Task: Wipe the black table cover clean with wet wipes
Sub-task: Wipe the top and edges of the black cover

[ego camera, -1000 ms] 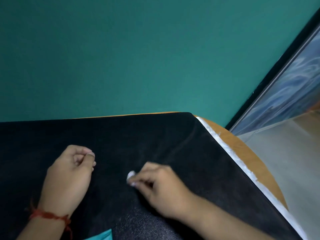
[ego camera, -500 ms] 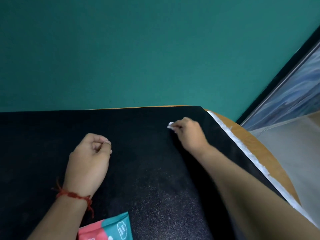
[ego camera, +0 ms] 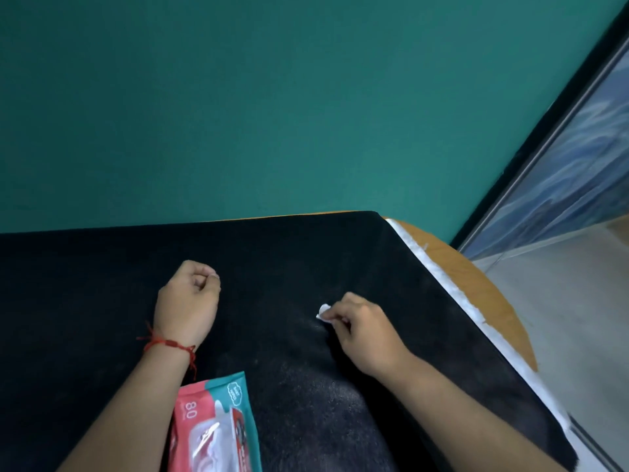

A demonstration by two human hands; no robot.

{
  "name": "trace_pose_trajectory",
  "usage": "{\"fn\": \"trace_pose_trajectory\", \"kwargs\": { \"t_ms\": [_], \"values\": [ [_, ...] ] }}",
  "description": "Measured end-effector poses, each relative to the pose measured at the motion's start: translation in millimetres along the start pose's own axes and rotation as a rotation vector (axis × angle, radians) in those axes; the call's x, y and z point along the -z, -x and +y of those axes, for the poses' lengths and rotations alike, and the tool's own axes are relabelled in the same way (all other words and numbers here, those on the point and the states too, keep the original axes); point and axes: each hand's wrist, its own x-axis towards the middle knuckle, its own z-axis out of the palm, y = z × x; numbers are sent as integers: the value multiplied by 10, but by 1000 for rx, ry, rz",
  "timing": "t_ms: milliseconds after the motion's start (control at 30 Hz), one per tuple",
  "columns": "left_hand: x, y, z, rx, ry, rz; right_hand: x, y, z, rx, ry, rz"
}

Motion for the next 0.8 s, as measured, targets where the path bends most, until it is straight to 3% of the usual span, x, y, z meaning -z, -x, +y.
{"fn": "trace_pose_trajectory", "kwargs": {
  "t_ms": [333, 567, 800],
  "values": [
    [320, 305, 335, 3, -202, -178, -67, 986, -476, 4, -53, -57],
    [719, 1769, 435, -171, -180, -206, -125, 1573, -771, 49, -50, -48],
    [1042, 2963, 171, -343, -255, -21, -62, 2045, -1010, 105, -22, -93]
  ]
}}
